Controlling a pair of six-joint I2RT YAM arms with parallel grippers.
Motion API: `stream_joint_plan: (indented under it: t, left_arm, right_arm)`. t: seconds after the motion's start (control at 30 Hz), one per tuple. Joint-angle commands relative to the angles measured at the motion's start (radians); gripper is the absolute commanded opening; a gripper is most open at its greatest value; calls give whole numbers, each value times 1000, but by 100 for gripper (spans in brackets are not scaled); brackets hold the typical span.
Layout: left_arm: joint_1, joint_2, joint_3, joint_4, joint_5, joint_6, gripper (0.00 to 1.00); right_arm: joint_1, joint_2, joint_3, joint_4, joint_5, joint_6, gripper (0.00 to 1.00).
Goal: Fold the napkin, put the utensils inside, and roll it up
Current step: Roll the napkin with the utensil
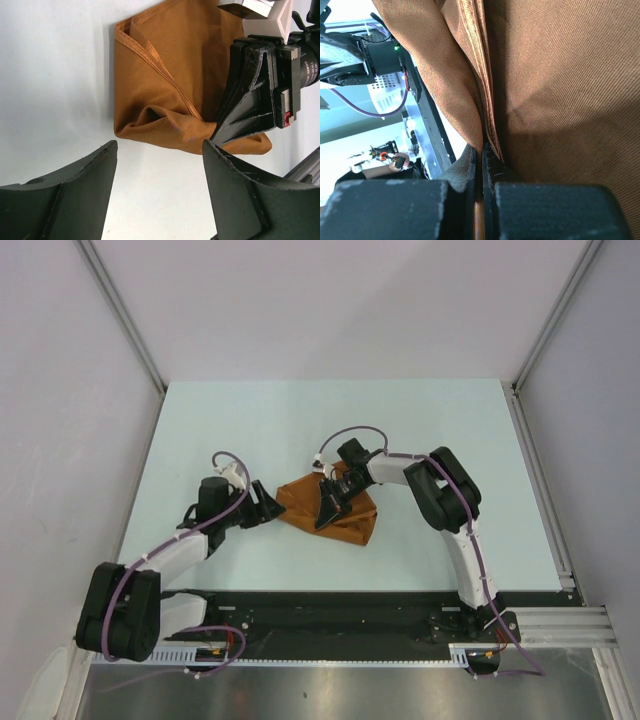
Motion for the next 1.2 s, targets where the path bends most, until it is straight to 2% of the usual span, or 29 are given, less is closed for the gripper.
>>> stream_joint_plan:
  t: [0.0,0.17,0.47,0.7,0.77,0.83,0.87,0.9,1.0,1.03,1.17]
  left_arm:
    - [-16,42,19,102,-15,38,72]
    - [-31,104,45,149,-56,52,67]
    - [-97,142,72,185,-148,67,52]
    - [-107,191,97,171,-164,82,27]
    - [-107,206,100,163,-176,82,14]
    - [-107,216,108,146,-197,82,6]
    - [-107,222,117,140,-210,82,0]
    - [-107,234,124,120,-219,82,0]
    - [-104,274,160,88,-228,87,0]
    - [-104,286,169,77,-227,87,0]
    - [-102,338,204,42,-219,84,0]
  right_arm:
    - [-7,27,28,-10,-8,9,0]
    - [-7,30,30,-10,-8,13,0]
    - [-9,33,28,-21,-3,8,0]
    - [-10,36,31,-22,-5,9,0]
    - [-12,32,31,-22,-3,11,0]
    - [-10,27,31,-19,-3,16,0]
    - [-10,18,31,-17,-9,17,2]
    - [-10,12,31,-17,-13,17,3]
    - [-10,-22,27,-5,-23,29,17]
    - [-10,-27,28,-7,-25,31,26]
    - [-12,-73,19,-4,-17,40,40]
